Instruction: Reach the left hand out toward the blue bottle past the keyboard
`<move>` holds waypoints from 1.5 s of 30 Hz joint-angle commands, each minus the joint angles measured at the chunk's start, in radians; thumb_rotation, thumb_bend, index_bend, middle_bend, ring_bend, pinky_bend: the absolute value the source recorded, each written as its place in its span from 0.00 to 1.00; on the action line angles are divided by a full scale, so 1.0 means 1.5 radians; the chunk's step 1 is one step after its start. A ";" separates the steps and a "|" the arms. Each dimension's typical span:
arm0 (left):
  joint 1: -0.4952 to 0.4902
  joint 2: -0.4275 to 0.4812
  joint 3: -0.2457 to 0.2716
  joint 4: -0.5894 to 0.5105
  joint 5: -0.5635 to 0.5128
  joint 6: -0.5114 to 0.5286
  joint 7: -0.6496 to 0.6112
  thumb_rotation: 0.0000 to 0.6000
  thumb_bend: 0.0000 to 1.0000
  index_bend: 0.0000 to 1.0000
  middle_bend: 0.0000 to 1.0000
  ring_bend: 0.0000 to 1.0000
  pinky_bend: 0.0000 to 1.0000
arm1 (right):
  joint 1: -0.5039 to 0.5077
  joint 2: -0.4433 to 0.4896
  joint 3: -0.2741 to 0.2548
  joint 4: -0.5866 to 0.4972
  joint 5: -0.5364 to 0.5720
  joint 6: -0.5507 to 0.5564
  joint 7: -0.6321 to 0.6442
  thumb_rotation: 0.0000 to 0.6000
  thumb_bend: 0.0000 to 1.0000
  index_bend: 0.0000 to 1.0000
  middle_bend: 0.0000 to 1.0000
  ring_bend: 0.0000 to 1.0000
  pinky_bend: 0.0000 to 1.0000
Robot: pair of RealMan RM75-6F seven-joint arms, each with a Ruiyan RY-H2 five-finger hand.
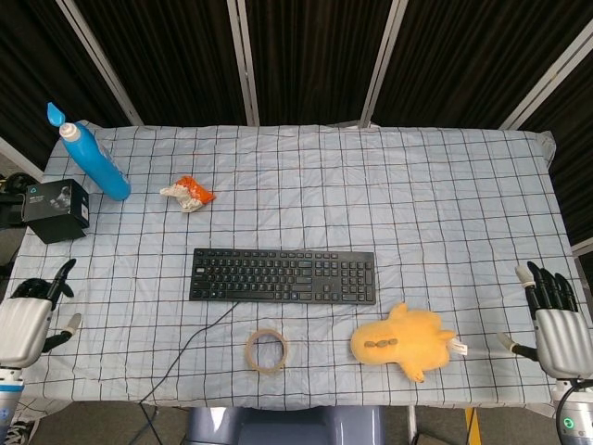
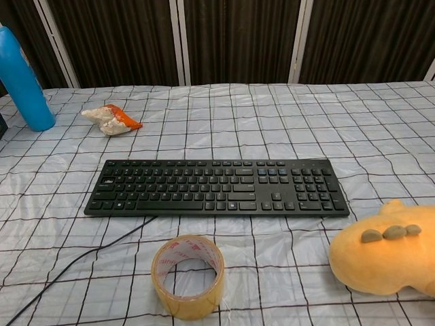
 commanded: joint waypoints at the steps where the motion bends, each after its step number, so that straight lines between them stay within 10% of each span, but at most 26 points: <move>1: -0.041 0.046 0.015 -0.072 -0.035 -0.103 0.012 1.00 0.59 0.00 0.82 0.71 0.48 | 0.000 0.000 0.000 0.000 0.000 0.001 0.000 1.00 0.05 0.03 0.00 0.00 0.00; 16: -0.278 0.133 0.029 -0.207 -0.395 -0.470 0.214 1.00 0.60 0.00 0.85 0.74 0.51 | -0.001 0.003 0.001 -0.006 0.005 -0.003 0.001 1.00 0.05 0.04 0.00 0.00 0.00; 45: -0.535 -0.076 0.060 -0.153 -0.766 -0.381 0.383 1.00 0.60 0.00 0.85 0.74 0.51 | -0.001 0.006 0.002 -0.009 0.007 -0.004 0.017 1.00 0.05 0.04 0.00 0.00 0.00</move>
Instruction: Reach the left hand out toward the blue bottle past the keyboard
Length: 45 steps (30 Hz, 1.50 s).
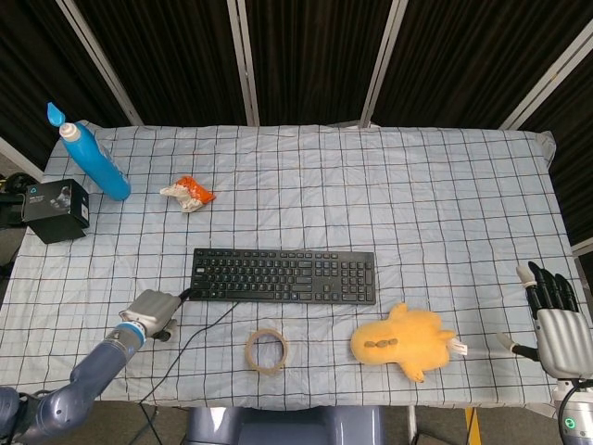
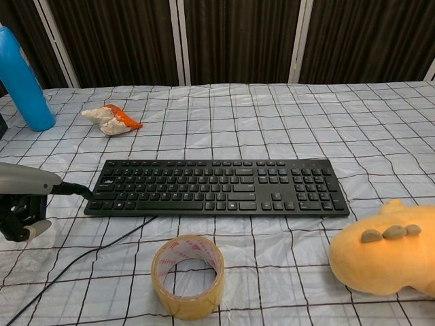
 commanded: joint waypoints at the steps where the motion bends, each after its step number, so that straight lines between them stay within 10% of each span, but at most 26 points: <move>1: -0.015 -0.014 0.006 0.006 -0.019 0.008 0.005 1.00 0.60 0.00 0.85 0.74 0.51 | 0.000 0.000 0.000 0.000 0.000 0.000 0.000 1.00 0.05 0.04 0.00 0.00 0.00; 28: -0.076 -0.038 0.046 -0.006 -0.055 0.032 -0.012 1.00 0.60 0.00 0.85 0.74 0.51 | 0.000 0.000 0.001 -0.001 0.000 0.002 0.001 1.00 0.05 0.04 0.00 0.00 0.00; 36: -0.038 -0.019 0.022 -0.034 0.051 0.143 -0.064 1.00 0.60 0.00 0.82 0.71 0.49 | -0.001 0.001 0.001 0.001 0.001 0.002 0.002 1.00 0.05 0.04 0.00 0.00 0.00; 40: 0.012 0.006 0.012 -0.063 0.149 0.220 -0.115 1.00 0.58 0.00 0.68 0.57 0.37 | -0.001 0.002 0.000 0.001 -0.001 0.002 0.002 1.00 0.06 0.04 0.00 0.00 0.00; 45: 0.101 0.033 0.044 -0.074 0.326 0.335 -0.166 1.00 0.48 0.00 0.18 0.19 0.16 | -0.001 0.002 0.000 0.000 -0.001 0.001 -0.001 1.00 0.05 0.04 0.00 0.00 0.00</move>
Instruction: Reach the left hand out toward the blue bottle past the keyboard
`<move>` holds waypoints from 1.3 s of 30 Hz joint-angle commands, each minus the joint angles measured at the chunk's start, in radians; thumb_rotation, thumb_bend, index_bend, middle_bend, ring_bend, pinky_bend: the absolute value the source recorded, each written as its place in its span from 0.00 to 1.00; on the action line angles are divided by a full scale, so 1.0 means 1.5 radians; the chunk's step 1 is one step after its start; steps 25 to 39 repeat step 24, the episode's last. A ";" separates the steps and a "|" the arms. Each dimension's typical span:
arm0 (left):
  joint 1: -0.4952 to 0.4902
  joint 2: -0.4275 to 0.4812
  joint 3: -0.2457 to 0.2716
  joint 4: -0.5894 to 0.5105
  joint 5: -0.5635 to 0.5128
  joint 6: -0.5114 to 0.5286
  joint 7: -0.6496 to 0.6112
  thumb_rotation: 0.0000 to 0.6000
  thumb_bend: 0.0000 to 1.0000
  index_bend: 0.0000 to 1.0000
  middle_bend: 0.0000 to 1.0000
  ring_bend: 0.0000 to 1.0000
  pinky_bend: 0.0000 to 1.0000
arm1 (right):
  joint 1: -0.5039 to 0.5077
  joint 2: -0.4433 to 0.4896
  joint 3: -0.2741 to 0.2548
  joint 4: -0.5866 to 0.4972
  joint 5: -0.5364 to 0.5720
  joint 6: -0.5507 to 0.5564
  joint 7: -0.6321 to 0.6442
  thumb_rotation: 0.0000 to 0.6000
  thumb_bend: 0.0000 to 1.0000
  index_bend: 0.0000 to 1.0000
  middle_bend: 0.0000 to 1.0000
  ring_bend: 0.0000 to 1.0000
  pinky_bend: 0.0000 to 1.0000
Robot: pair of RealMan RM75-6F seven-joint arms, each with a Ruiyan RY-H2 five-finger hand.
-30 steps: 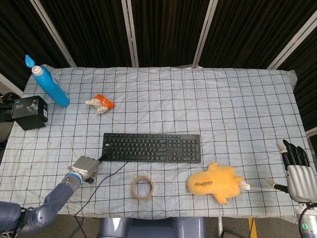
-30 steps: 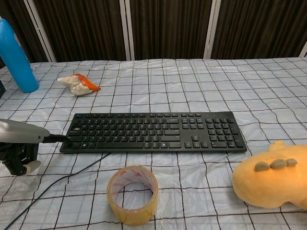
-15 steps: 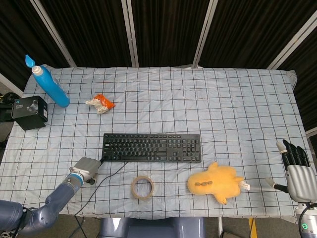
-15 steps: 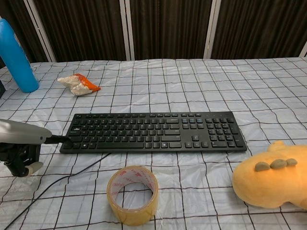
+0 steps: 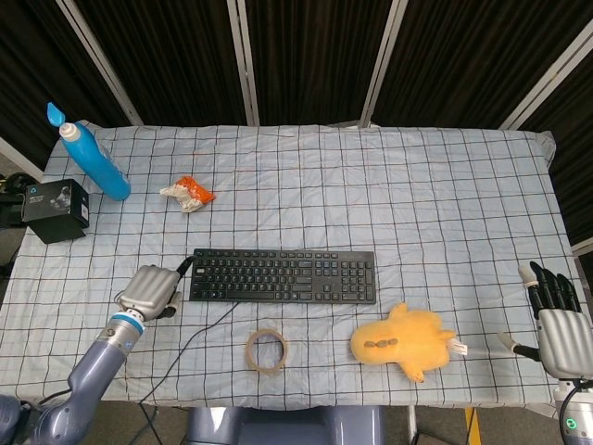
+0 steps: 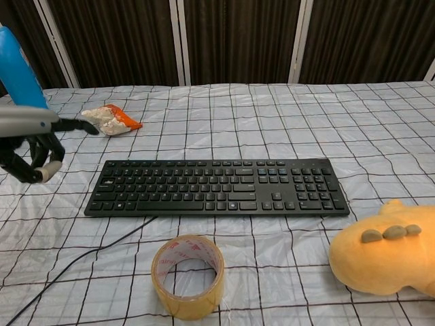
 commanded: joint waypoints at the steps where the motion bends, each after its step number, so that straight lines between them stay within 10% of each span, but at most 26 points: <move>1: 0.103 0.034 0.031 -0.015 0.175 0.125 -0.066 1.00 0.44 0.00 0.11 0.13 0.12 | 0.000 0.000 0.000 0.000 0.000 0.000 -0.001 1.00 0.05 0.04 0.00 0.00 0.00; 5: 0.173 0.046 0.074 0.011 0.276 0.196 -0.087 1.00 0.12 0.00 0.00 0.00 0.00 | 0.000 0.000 0.000 0.001 -0.001 0.000 -0.004 1.00 0.05 0.04 0.00 0.00 0.00; 9: 0.252 0.041 0.097 0.060 0.356 0.271 -0.119 1.00 0.02 0.00 0.00 0.00 0.00 | 0.000 0.000 0.000 0.001 -0.001 0.002 -0.008 1.00 0.05 0.04 0.00 0.00 0.00; 20: 0.380 0.013 0.101 0.221 0.450 0.346 -0.216 1.00 0.00 0.00 0.00 0.00 0.00 | 0.000 -0.004 0.000 0.006 -0.006 0.007 -0.017 1.00 0.06 0.04 0.00 0.00 0.00; 39: 0.392 0.017 0.085 0.228 0.465 0.338 -0.226 1.00 0.00 0.00 0.00 0.00 0.00 | 0.000 -0.004 0.000 0.007 -0.007 0.008 -0.019 1.00 0.05 0.04 0.00 0.00 0.00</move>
